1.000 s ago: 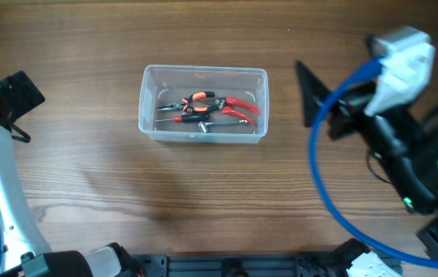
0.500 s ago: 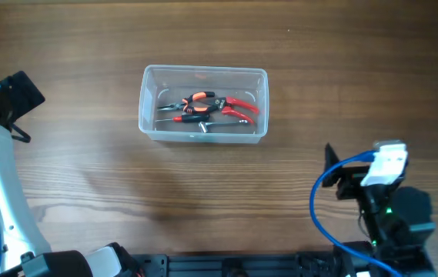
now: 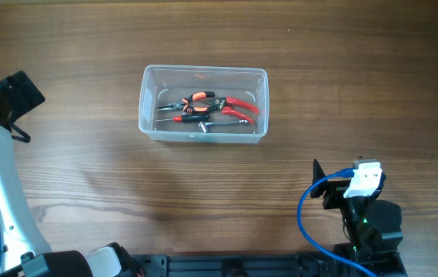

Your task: Pack container

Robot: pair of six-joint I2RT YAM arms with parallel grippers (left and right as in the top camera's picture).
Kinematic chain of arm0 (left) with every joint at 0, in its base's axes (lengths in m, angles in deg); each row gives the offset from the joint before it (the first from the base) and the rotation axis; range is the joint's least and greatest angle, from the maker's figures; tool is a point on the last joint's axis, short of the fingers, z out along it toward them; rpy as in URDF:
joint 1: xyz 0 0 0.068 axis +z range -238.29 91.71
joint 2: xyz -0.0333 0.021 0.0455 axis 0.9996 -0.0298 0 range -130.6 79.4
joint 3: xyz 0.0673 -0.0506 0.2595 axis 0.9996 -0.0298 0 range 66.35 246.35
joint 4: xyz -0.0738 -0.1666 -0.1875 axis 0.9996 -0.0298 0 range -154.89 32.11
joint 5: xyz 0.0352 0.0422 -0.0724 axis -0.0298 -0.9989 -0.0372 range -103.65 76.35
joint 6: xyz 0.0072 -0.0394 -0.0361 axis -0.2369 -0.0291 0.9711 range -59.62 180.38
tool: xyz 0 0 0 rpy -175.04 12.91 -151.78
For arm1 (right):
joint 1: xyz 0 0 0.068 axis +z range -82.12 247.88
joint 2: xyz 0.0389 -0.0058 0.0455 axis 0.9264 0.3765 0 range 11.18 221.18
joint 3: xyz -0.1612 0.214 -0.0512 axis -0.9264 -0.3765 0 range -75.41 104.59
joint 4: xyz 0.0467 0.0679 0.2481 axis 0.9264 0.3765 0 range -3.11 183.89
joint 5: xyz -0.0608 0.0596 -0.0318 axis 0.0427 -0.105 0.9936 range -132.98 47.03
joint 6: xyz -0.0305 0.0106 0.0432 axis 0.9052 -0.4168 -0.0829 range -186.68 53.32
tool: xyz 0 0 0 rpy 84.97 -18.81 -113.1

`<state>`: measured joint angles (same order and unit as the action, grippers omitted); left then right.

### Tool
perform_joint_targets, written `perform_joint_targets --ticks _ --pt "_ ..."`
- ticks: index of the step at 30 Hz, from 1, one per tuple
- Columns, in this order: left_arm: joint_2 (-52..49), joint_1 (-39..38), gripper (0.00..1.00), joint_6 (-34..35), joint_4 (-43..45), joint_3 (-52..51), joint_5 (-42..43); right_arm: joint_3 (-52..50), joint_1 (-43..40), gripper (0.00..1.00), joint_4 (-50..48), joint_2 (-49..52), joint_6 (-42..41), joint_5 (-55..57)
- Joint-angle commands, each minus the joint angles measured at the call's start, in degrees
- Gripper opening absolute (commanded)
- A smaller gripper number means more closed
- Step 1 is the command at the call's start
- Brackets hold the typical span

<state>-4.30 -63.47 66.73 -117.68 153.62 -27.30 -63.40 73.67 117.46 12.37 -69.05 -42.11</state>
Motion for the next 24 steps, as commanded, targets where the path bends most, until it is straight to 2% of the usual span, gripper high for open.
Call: perform_joint_targets --ticks 1,24 --pt "-0.2 0.2 1.0 0.5 0.2 0.1 0.3 -1.0 -0.3 1.0 -0.3 -1.0 -0.7 -0.8" --pt "-0.1 0.1 1.0 0.5 0.2 0.1 0.3 -3.1 -0.2 1.0 0.1 -1.0 -0.7 -0.9"
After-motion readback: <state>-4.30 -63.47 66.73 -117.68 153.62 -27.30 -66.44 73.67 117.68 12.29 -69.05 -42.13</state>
